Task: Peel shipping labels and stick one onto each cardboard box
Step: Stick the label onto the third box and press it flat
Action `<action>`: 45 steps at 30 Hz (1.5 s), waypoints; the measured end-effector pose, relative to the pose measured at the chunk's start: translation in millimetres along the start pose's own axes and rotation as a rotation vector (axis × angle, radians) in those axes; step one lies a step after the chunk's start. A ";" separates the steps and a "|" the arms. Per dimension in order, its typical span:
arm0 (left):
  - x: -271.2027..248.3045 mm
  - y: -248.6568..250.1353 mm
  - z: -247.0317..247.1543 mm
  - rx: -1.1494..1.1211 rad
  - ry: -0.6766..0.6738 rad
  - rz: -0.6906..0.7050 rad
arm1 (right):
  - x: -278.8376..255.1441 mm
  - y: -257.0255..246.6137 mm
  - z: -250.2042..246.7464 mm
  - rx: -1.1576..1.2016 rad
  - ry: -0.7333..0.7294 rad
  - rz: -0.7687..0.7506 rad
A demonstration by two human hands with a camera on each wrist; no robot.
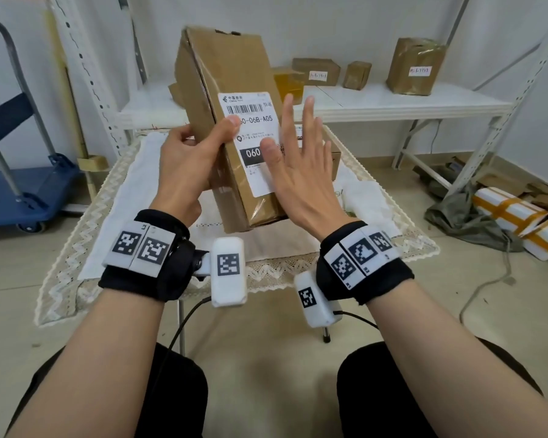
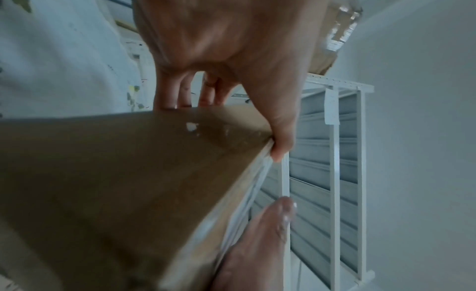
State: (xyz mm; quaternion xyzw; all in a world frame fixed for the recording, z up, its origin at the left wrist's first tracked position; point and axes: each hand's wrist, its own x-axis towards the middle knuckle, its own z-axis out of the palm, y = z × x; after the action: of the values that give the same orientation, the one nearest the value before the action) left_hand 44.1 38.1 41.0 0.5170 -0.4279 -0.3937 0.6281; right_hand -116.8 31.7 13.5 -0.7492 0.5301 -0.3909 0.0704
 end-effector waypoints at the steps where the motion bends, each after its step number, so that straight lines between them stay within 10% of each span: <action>1: 0.1 -0.6 -0.7 -0.014 0.011 -0.012 | -1.1 1.3 2.1 -0.003 -0.016 0.001; 33: 4.2 1.2 -12.5 -0.021 0.097 -0.024 | -3.3 12.9 12.2 -0.020 -0.138 0.113; 40: 7.7 3.9 -24.3 0.008 -0.126 -0.024 | 9.5 1.9 -11.2 0.758 -0.226 0.421; 45: 13.4 -3.7 -16.9 0.037 -0.103 -0.014 | 11.1 -2.6 -12.6 0.888 -0.211 0.485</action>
State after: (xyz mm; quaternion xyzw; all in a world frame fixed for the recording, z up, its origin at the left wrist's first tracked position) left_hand 64.2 30.2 37.5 0.5106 -0.4630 -0.4164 0.5929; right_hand -121.8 27.3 29.2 -0.5380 0.4614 -0.4729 0.5235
